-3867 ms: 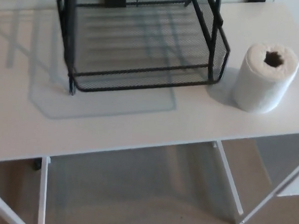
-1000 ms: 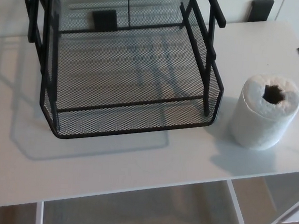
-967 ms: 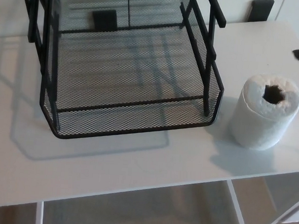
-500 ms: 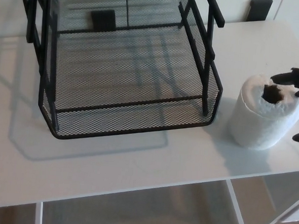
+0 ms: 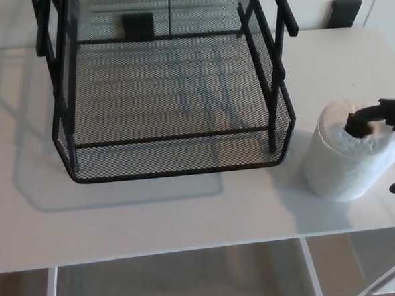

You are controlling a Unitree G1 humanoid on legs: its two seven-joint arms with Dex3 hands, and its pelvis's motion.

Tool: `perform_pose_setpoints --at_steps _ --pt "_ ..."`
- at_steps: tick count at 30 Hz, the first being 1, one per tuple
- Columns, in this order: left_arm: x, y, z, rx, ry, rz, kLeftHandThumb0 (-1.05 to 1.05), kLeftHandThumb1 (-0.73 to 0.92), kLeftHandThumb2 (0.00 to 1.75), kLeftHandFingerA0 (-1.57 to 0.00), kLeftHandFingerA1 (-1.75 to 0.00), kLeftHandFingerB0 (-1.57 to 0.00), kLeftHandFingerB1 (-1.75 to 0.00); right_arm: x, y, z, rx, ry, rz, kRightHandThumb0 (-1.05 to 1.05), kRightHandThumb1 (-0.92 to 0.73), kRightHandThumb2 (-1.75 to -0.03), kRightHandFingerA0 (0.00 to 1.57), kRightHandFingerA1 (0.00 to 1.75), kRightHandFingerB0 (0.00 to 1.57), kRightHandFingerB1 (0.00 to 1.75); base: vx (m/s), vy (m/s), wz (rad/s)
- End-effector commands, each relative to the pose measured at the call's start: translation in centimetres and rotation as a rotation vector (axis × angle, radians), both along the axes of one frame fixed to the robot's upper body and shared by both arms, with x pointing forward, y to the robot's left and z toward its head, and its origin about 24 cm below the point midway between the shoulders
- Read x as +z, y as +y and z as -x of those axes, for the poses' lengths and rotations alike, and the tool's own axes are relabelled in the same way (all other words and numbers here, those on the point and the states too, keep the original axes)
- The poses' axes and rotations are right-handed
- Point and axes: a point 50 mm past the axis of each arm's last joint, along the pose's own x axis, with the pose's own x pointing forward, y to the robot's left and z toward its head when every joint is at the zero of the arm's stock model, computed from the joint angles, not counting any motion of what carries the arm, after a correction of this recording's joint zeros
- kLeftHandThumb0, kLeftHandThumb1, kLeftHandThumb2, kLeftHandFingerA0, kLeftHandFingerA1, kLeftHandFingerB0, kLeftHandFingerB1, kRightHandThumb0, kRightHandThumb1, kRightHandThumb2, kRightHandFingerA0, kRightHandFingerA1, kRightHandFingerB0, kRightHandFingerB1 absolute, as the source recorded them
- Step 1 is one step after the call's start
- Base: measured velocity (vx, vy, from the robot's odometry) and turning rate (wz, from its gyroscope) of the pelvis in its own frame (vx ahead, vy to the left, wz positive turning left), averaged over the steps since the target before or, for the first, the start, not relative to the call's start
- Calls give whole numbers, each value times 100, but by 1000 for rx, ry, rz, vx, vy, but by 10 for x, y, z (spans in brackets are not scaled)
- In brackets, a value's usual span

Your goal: The robot walks towards a desk on which a file tray is kept in the middle and a toilet paper roll is kept on its right. The robot uses its right hand to hook on finger in the gap of the roll and grabs it, lifts it and places it on the tray.

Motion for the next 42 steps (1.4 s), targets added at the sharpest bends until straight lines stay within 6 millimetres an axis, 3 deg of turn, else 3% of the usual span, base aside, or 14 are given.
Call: perform_pose_setpoints --at_steps 1,7,8,9,10,20,21,26,28,33,34,37,39,42 --pt "5 5 -3 -57 -14 -47 -69 92 79 -19 -50 -20 -44 -3 -4 5 9 23 63 -66 -50 -83 25 51 8 39 0 0 0" --pt "5 6 -3 -69 1 -40 -73 92 78 -14 -47 -17 -43 -13 -6 3 -15 54 81 -62 -50 -82 30 53 13 41 0 0 0" --pt "4 6 -3 -88 7 -42 -35 62 118 0 -52 0 -50 -15 -6 2 -17 55 83 -62 -50 -82 30 53 14 41 0 0 0" --pt "4 7 -3 -88 7 -42 -35 62 118 0 -52 0 -50 -15 -6 2 -17 55 83 -62 -50 -82 30 53 14 41 0 0 0" --pt "3 7 -3 -22 -3 -30 -72 92 75 -19 -49 -18 -42 -17 -6 2 -15 53 90 -62 -50 -83 34 54 16 42 0 0 0" --pt "3 5 -5 -107 21 -60 -69 92 80 -16 -45 -18 -40 -31 7 0 36 44 183 -60 -64 -60 51 47 31 31 0 0 0" --pt "2 4 -6 -105 22 -62 -71 92 79 -20 -50 -19 -44 -32 7 -1 36 37 187 -64 -52 -86 56 60 27 46 0 0 0" --pt "1 4 -5 -120 17 -69 -72 92 78 -19 -49 -18 -42 -42 19 -6 60 -20 183 -63 -51 -86 69 65 29 47 0 0 0" --pt "0 2 -4 -84 6 -56 -72 92 75 -22 -50 -21 -43 -44 23 -6 73 -41 194 -55 -61 -59 76 55 37 33 0 0 0" --pt "-3 0 -3 -99 12 -53 -71 92 77 -21 -50 -20 -43 -49 31 -6 86 -95 255 -59 -47 -85 86 80 32 48 0 0 0" --pt "-4 0 -3 -93 24 -53 -71 92 77 -20 -49 -19 -43 -53 32 -7 80 -121 272 -46 -58 -58 88 109 43 34 0 0 0" --pt "-3 0 -4 -117 18 -62 -69 92 79 -24 -53 -23 -47 -60 32 -5 104 -222 293 -23 -60 -60 89 156 68 43 0 0 0" --pt "-3 0 -4 -118 20 -63 -70 92 79 -24 -52 -22 -45 -64 33 -5 125 -297 309 -34 -53 -59 86 166 98 55 0 0 0" --pt "-3 -1 -5 -126 29 -66 -70 92 78 -24 -52 -22 -45 -65 32 -4 148 -351 324 -36 -56 -59 83 169 96 62 0 0 0"
